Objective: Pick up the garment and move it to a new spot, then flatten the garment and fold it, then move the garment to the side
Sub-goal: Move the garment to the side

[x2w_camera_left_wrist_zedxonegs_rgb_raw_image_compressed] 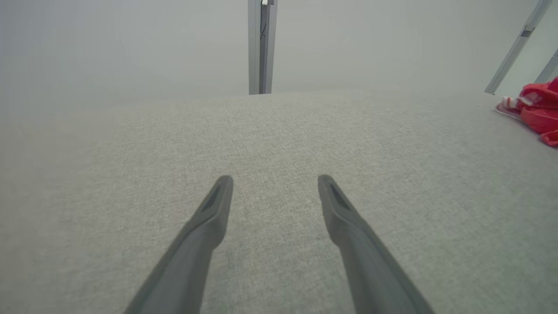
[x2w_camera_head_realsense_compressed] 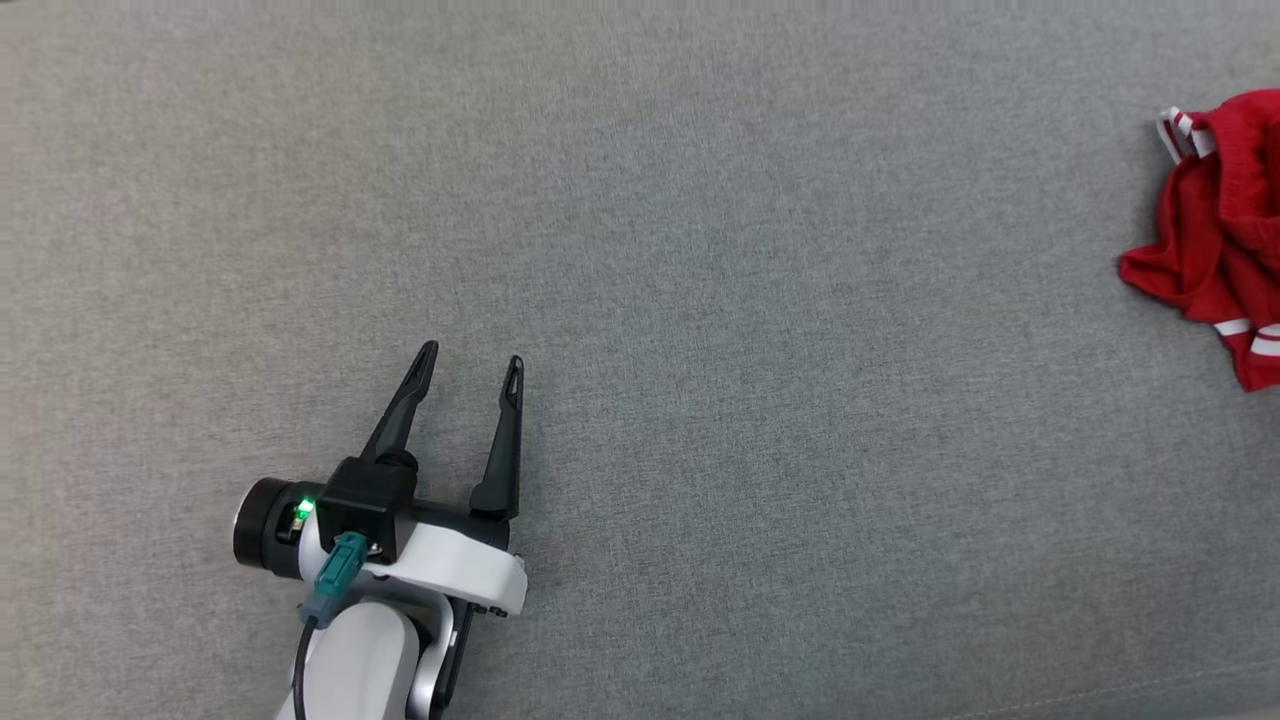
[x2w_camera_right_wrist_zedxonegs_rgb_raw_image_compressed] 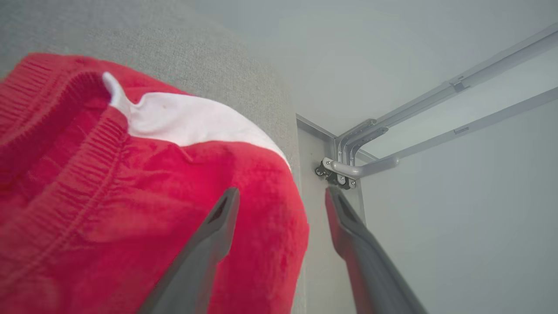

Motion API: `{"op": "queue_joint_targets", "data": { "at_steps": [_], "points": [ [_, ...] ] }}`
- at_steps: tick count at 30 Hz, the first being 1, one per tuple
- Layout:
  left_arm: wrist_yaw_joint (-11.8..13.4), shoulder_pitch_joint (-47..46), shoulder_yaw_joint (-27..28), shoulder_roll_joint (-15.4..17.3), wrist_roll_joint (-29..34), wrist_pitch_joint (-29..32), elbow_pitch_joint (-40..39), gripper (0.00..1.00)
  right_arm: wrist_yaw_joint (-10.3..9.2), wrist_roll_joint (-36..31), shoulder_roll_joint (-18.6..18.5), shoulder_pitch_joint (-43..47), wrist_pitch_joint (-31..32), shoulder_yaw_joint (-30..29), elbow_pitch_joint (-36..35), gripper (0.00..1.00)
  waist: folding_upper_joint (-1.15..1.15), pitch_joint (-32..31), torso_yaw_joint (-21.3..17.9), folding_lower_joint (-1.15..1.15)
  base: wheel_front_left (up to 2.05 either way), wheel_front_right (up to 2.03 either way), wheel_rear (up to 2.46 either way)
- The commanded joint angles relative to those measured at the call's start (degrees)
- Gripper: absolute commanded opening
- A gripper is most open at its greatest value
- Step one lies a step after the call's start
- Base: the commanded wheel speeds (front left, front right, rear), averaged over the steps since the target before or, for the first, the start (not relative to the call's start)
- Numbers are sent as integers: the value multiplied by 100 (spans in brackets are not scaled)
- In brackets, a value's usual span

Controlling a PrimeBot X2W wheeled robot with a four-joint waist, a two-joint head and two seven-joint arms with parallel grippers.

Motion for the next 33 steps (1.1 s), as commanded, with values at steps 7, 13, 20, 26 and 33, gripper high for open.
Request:
{"op": "queue_joint_targets", "data": {
  "at_steps": [7, 13, 20, 26, 33],
  "points": [
    [90, 321, 58, 25, -96, -19, -31, 100, -3, 23, 307, -301, -238, -466, 25, 100, 0, -700, 85, 0, 0, 0, 0],
    [141, 649, 211, 23, -160, -19, -108, 100, -3, 353, 709, -22, -326, -1214, -803, 100, 0, -1297, 139, 0, 0, 0, 0],
    [304, 1025, 655, 24, -83, -19, -268, 100, -2, 102, 869, 1513, -319, -3331, -2683, 100, 0, -2086, 285, 0, 0, 0, 0],
    [338, 1262, 998, 27, -5, -19, -501, 100, -1, -716, 1652, 3330, -317, -5452, -4296, 100, 0, -2441, 403, 0, 0, 0, 0],
    [318, 1434, 1223, 22, -35, -19, -645, 100, -1, -1677, 2701, 4899, -308, -6573, -5957, 100, 0, -2644, 540, 0, 0, 0, 0]
  ]
}}
